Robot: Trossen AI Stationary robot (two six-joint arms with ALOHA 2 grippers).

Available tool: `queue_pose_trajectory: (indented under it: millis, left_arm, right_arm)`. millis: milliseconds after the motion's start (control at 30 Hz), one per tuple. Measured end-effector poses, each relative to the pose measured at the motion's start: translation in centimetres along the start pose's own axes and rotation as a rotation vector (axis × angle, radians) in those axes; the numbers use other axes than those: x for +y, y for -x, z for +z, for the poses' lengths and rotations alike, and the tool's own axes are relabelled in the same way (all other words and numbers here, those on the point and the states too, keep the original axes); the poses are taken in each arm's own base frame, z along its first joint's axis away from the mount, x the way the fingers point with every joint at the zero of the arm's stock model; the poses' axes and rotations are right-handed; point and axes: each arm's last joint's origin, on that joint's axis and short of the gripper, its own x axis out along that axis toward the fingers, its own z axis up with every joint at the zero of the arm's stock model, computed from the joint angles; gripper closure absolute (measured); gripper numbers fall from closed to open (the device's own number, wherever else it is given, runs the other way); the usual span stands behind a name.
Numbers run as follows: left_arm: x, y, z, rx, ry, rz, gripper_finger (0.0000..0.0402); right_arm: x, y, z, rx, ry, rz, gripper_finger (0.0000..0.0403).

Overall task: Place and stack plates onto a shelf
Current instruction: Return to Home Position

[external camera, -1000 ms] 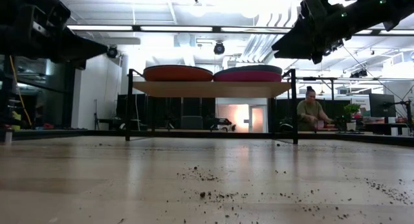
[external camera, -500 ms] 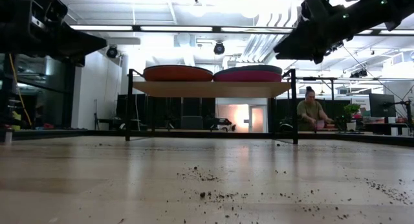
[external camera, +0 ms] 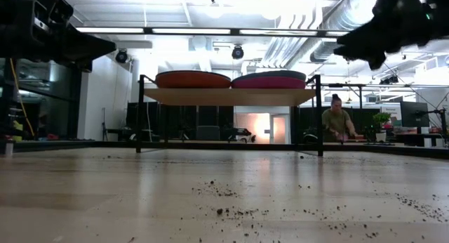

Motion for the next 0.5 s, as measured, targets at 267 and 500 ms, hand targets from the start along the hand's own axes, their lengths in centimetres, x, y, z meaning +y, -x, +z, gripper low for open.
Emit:
queue_pose_trajectory:
  millis: [267, 500]
  left_arm:
    - [0.0, 0.0, 0.0, 0.001, 0.000, 0.001, 0.0401]
    - [0.0, 0.0, 0.0, 0.002, 0.000, 0.001, 0.0401]
  right_arm:
    - [-0.5, 0.5, -4.5, -0.101, 0.040, 0.137, 0.0247]
    - [-0.7, 0.6, -6.1, -0.067, 0.050, 0.188, 0.0247]
